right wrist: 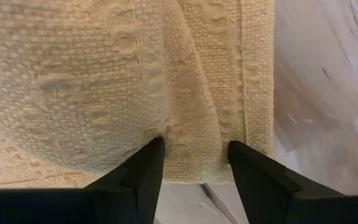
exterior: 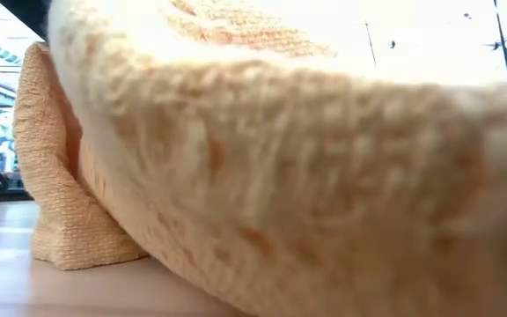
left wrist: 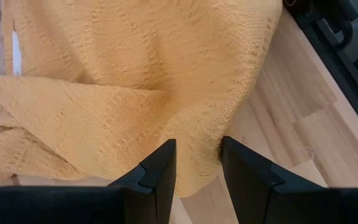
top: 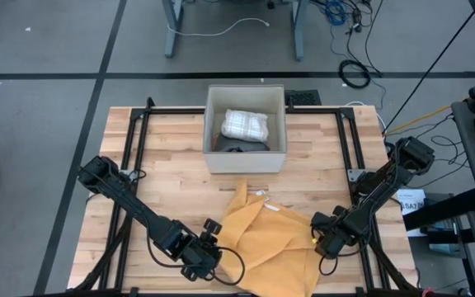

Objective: Fold towel
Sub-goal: Fold the orange towel

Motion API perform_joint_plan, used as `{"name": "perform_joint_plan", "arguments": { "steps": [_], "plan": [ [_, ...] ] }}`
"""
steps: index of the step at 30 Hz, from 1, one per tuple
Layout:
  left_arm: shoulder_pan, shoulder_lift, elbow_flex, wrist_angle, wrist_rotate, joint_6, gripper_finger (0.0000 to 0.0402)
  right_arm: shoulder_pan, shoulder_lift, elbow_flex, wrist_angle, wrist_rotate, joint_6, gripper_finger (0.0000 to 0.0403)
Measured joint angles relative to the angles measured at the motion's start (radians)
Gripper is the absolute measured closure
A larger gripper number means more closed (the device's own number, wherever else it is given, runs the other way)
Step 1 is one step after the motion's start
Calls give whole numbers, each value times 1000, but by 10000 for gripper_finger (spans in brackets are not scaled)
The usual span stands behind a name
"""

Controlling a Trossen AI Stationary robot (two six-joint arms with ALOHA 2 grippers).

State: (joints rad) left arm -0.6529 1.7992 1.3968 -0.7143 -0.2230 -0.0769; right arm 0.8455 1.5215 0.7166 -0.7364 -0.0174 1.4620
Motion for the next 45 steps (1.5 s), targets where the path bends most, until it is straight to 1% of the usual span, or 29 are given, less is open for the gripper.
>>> {"name": "perform_joint_plan", "arguments": {
  "steps": [3,5,8,14,16,22,25,28,31,34,39,45],
  "plan": [
    [0,0,0,1,0,0,268,0,0,0,-2,0,-1,233],
    [0,0,0,8,0,0,268,0,1,-1,-4,-2,-4,248],
    [0,0,0,18,0,1,268,0,7,-1,2,-7,-14,285],
    [0,0,0,20,0,1,268,1,11,-2,41,-8,-66,370],
    [0,0,0,20,0,2,268,1,11,-2,47,-8,-84,390],
    [2,0,0,19,-3,8,268,1,10,-2,51,-8,-102,395],
    [3,0,0,11,-44,25,268,1,-11,3,39,-8,-112,397],
    [6,0,0,1,-88,40,268,1,-40,32,-69,-8,-117,397],
    [17,0,0,-2,-96,58,268,1,-83,100,-192,-7,-119,398],
    [38,0,0,-2,-98,61,268,1,-127,153,-316,42,-118,398],
    [74,0,0,-2,-101,61,268,1,-195,161,-288,121,-166,394],
    [119,0,0,2,-105,86,268,-2,-212,161,-270,127,-188,395]
  ]
}}
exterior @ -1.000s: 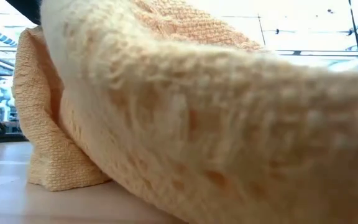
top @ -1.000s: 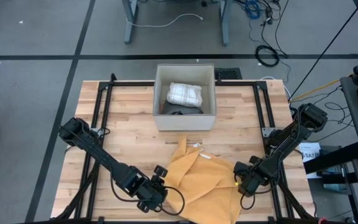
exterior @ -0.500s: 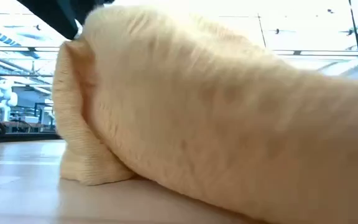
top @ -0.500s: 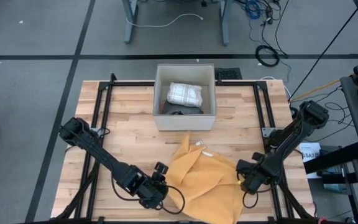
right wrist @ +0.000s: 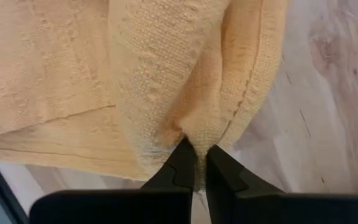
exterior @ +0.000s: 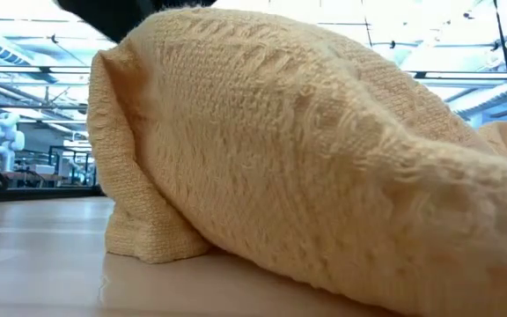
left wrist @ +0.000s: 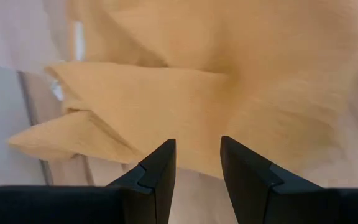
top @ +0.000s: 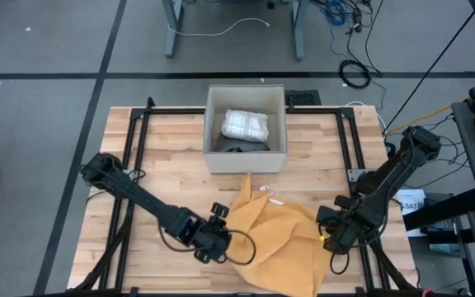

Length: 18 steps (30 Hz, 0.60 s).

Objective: Fold towel
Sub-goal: Fold the orange towel

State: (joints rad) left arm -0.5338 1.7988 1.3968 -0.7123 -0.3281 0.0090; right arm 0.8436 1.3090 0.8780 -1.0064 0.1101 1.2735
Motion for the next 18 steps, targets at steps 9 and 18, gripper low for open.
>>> {"name": "perform_joint_plan", "arguments": {
  "steps": [9,18],
  "plan": [
    [170,-1,-85,194,8,-45,268,4,0,1,10,133,-84,397],
    [275,-1,-195,371,115,-27,268,9,0,134,-240,384,-172,400]
  ]
}}
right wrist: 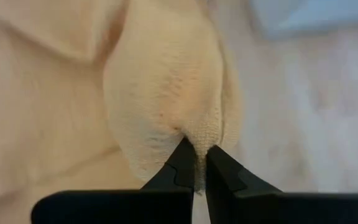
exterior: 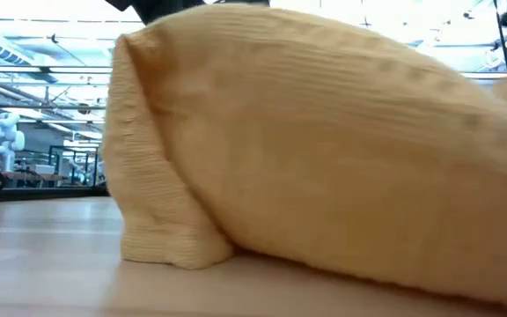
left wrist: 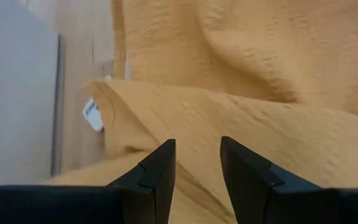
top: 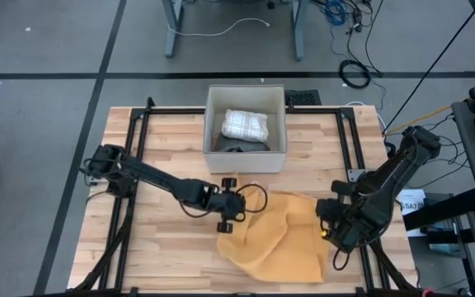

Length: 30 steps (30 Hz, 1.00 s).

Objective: Fold towel
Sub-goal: Fold the orange towel

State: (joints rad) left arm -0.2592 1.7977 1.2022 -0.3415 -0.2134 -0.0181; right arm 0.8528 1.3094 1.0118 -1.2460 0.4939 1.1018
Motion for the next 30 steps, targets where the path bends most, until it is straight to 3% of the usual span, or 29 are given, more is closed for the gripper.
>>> {"name": "perform_joint_plan", "arguments": {
  "steps": [7,12,13,16,20,30],
  "plan": [
    [-5,0,0,60,3,67,268,15,2,254,-187,338,-211,400],
    [-4,0,0,58,1,79,268,19,2,442,-250,471,-354,400],
    [-4,0,0,56,0,79,268,19,2,472,-258,457,-367,400],
    [-4,0,0,38,0,77,268,2,1,535,-271,288,-376,401],
    [-4,0,-26,32,0,77,268,-8,2,528,-274,79,-292,401],
    [-1,2,-86,44,-3,46,268,-11,2,307,-209,-179,-52,392]
  ]
}}
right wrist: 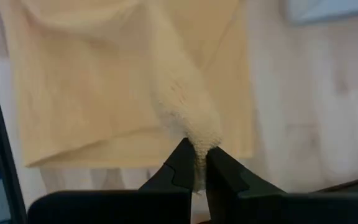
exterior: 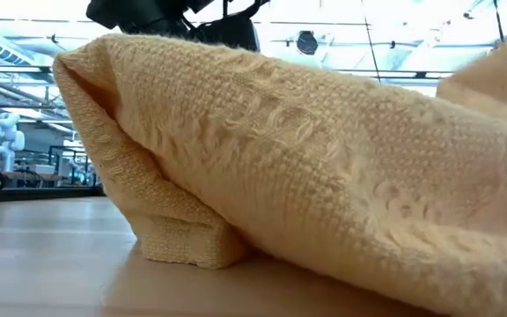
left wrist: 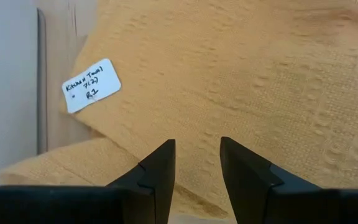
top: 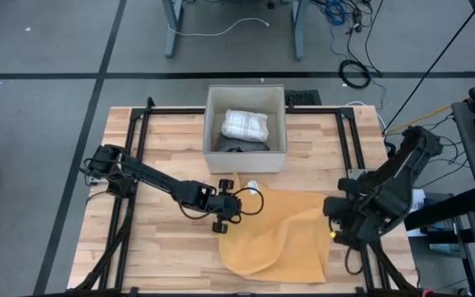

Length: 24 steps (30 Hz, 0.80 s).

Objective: Fold towel
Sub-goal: Fold the orange towel

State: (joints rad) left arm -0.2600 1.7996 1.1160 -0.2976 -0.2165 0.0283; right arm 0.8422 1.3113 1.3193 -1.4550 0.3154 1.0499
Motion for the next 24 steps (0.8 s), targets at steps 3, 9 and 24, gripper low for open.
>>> {"name": "perform_joint_plan", "arguments": {
  "steps": [3,9,24],
  "plan": [
    [8,0,0,15,-2,5,268,-5,1,-112,110,-71,0,391],
    [96,2,0,133,14,-22,268,-2,1,-314,361,-84,2,389],
    [242,159,0,228,212,-138,268,25,0,-483,605,-41,-3,388]
  ]
}}
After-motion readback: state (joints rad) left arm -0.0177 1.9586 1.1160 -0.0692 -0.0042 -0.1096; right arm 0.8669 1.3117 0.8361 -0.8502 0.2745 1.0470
